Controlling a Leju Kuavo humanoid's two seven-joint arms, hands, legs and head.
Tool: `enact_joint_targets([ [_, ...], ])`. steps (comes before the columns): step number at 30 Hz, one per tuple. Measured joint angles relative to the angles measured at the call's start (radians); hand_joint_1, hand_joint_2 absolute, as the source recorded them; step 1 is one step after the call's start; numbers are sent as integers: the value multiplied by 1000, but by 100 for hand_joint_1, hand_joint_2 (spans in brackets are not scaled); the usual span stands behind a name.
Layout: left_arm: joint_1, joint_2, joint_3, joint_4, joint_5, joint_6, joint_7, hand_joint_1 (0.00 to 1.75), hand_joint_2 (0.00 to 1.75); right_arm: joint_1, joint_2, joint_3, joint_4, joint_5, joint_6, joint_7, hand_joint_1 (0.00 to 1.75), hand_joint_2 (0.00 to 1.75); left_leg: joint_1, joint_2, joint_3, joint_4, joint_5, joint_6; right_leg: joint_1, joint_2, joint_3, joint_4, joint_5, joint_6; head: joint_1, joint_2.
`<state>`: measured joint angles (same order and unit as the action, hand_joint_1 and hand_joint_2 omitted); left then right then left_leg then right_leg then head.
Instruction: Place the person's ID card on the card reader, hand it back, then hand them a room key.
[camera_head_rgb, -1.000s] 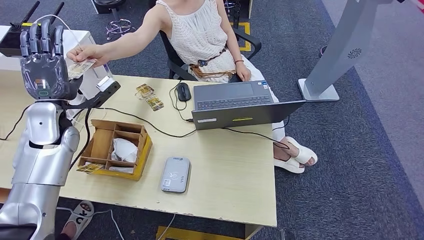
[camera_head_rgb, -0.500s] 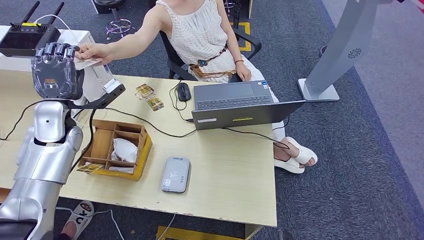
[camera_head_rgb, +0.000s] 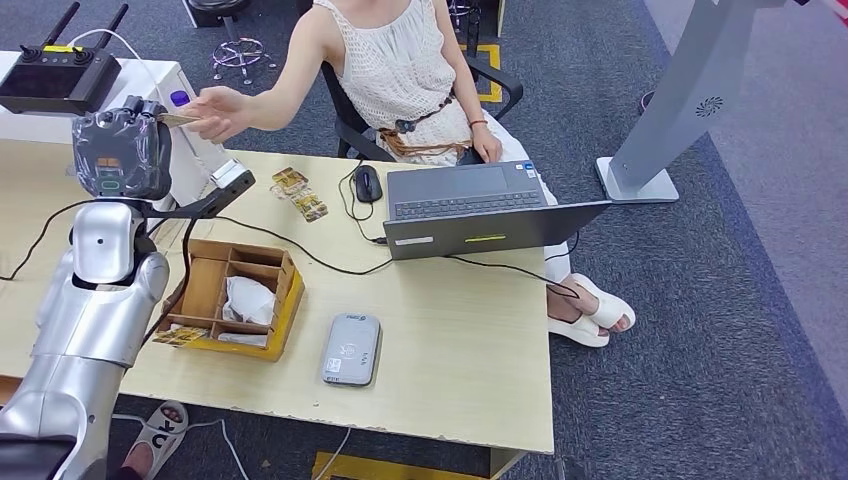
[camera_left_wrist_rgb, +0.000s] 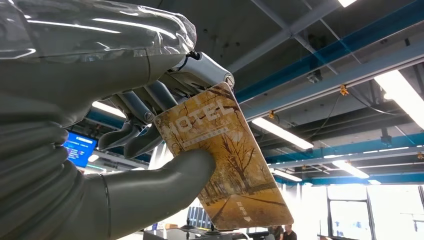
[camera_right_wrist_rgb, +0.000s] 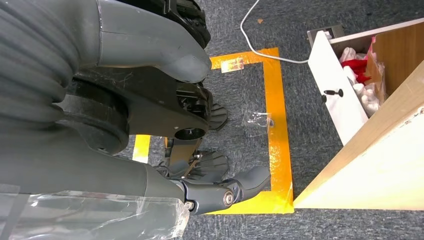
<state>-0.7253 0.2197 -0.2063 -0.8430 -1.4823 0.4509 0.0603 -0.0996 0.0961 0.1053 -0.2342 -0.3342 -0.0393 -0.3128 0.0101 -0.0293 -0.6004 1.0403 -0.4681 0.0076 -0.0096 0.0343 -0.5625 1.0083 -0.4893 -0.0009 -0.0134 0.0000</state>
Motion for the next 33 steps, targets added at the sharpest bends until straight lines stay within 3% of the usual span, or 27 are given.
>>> enact_joint_targets([
  [13, 30, -9, -12, -26, 75, 43, -44, 175, 175, 2, 1, -9, 3, 7, -2, -1, 0, 175, 0, 0, 0, 0, 0, 0, 0, 0, 0, 0, 0, 0, 0, 0],
  [17, 145, -33, -28, -161, 103, 76, -70, 175, 175, 9, 4, -27, 6, 8, -6, -11, 0, 175, -1, 0, 0, 0, 0, 0, -1, 0, 0, -1, 0, 1, 0, 0],
  [26, 523, -73, -154, -543, 87, 41, -60, 175, 175, 41, 6, -83, 14, -7, -18, -54, 0, 175, -2, 1, -1, 0, -4, 2, -2, 1, -1, -2, -2, 2, -1, 0],
  [29, 595, -76, -190, -589, 85, 21, -52, 175, 175, 45, 6, -97, 16, -6, -18, -58, 0, 175, -2, 1, -1, 0, -4, 2, -2, 1, -1, -2, -2, 2, -1, 0],
  [33, 626, -82, -209, -601, 96, -9, -51, 175, 175, 45, 6, -104, 18, 0, -18, -58, 0, 175, -2, 0, -1, 0, -3, 2, -2, 0, 0, -2, -1, 2, -1, 0],
])
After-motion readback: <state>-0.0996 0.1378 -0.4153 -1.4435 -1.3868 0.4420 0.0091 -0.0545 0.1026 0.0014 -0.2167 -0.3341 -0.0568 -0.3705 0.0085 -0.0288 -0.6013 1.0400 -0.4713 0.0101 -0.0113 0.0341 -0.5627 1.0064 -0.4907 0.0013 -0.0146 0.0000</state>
